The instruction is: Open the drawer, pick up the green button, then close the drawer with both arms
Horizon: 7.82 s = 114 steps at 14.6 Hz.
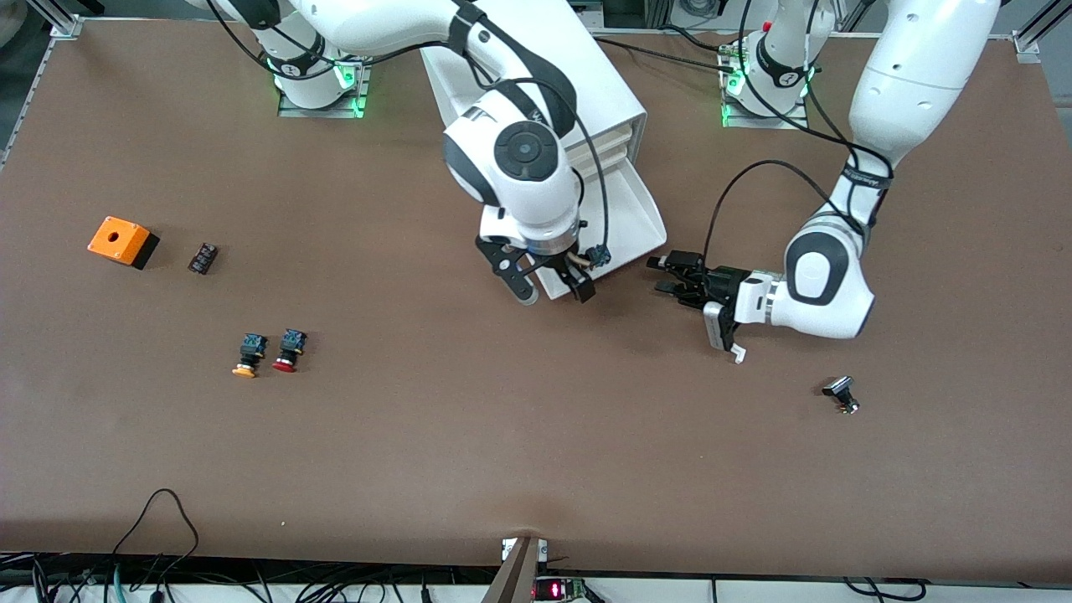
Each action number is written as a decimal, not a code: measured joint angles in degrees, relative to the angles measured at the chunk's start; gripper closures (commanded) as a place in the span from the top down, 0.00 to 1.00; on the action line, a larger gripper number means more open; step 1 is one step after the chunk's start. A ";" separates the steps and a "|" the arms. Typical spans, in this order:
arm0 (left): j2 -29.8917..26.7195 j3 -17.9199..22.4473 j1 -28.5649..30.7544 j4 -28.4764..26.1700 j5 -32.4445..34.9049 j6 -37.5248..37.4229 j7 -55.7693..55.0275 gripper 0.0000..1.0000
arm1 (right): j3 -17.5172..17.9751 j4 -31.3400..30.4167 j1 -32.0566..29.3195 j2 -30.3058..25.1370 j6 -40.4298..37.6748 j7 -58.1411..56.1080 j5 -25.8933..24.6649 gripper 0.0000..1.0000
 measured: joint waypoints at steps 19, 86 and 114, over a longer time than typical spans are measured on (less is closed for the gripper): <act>-6.41 -1.39 -3.81 37.20 54.39 -35.32 -57.36 1.00 | -0.58 0.22 6.02 7.87 6.13 7.30 -0.30 0.15; -3.45 -18.90 -20.21 -2.86 50.74 22.67 -122.32 0.99 | -3.64 -23.79 -40.97 -35.49 -14.08 -98.44 1.68 0.99; -15.41 -19.13 4.50 23.26 66.17 -12.94 -84.49 0.99 | -3.36 -31.06 -42.44 -50.92 -25.09 -91.15 0.76 0.99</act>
